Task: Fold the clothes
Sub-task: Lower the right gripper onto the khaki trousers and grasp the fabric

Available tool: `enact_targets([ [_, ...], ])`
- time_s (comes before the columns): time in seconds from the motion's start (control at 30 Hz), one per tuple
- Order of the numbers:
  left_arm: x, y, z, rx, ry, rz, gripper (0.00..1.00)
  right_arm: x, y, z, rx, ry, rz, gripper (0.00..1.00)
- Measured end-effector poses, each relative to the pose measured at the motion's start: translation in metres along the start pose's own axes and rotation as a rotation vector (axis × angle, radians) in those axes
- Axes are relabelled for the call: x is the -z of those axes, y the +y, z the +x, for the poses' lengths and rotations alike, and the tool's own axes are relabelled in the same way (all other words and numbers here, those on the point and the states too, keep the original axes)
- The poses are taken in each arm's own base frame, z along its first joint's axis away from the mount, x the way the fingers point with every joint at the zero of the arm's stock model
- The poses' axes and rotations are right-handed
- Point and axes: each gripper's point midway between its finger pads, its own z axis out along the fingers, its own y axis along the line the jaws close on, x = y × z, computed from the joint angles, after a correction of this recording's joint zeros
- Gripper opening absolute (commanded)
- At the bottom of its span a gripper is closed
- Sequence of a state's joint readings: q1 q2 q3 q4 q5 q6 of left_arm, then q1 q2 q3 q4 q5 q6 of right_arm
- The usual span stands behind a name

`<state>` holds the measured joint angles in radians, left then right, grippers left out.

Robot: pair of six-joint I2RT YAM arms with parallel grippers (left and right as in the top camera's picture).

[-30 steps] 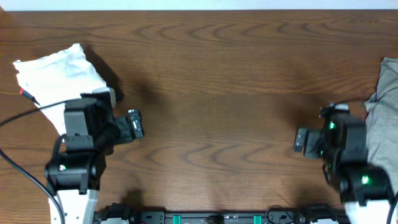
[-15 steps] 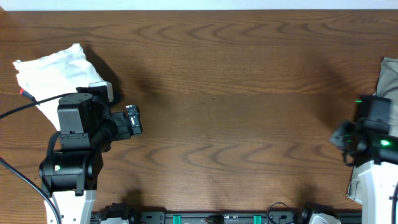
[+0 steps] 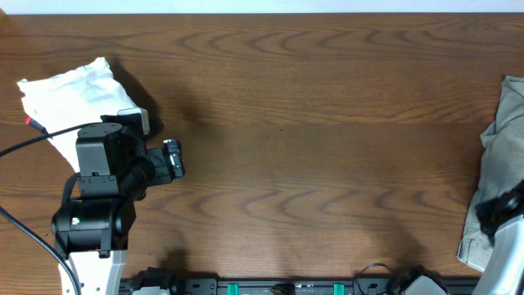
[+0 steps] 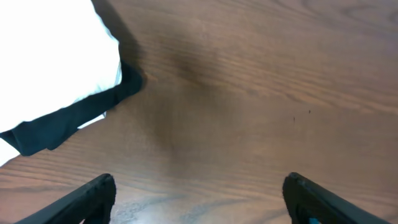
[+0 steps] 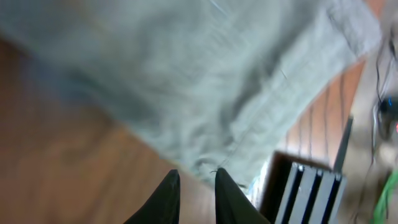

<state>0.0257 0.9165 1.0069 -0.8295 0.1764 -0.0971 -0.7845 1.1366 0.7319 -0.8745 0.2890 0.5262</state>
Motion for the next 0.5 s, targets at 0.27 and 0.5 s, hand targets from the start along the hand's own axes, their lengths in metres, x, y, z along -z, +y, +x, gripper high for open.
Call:
enact_targets([
  [0.27,0.0,0.0,0.0,0.0,0.0,0.0,0.86,-0.037,-0.015,0.015,-0.131,-0.005,0.02,0.25],
  [0.5,0.0,0.0,0.0,0.0,0.0,0.0,0.87,-0.044,-0.008,0.006,-0.16,-0.062,-0.015,0.3],
])
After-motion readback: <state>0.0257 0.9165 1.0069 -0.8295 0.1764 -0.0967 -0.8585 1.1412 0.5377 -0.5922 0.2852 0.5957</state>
